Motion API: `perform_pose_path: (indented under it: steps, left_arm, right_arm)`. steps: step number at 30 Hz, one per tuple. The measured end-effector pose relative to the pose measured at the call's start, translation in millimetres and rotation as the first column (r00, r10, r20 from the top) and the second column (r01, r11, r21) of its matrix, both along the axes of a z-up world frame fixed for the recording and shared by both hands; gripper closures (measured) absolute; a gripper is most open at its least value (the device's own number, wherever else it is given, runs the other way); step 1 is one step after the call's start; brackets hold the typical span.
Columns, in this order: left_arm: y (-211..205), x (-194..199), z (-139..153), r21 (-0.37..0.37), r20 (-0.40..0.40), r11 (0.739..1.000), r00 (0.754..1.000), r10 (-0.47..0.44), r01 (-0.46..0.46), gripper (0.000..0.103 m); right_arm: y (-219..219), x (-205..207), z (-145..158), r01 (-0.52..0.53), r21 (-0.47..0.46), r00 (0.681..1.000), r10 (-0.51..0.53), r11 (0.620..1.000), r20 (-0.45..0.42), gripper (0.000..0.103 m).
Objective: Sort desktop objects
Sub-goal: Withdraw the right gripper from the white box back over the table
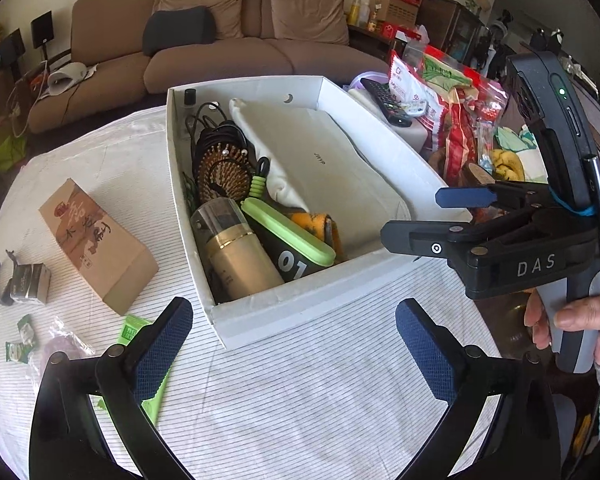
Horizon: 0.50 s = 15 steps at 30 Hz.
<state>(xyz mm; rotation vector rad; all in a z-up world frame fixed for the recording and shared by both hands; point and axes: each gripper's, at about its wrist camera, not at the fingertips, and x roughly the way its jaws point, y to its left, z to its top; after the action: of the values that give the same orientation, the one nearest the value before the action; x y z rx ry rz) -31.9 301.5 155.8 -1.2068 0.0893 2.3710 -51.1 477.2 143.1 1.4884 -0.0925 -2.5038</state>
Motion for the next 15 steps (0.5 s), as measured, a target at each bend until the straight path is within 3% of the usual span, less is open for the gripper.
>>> perform_pose_path:
  steps: [8,15]
  left_arm:
    - [1.0,30.4,19.4,-0.011,-0.023,1.0,1.0,0.001,-0.001,0.0]
    - [-24.7,62.1,33.7,-0.014,-0.049,0.999,0.998,0.033,-0.033,0.0]
  right_arm:
    - [-0.4,32.6,23.5,-0.002,-0.008,1.0,0.002,1.0,-0.028,0.0]
    - [-23.0,61.6,35.4,-0.017,0.003,0.999,0.017,1.0,-0.042,0.0]
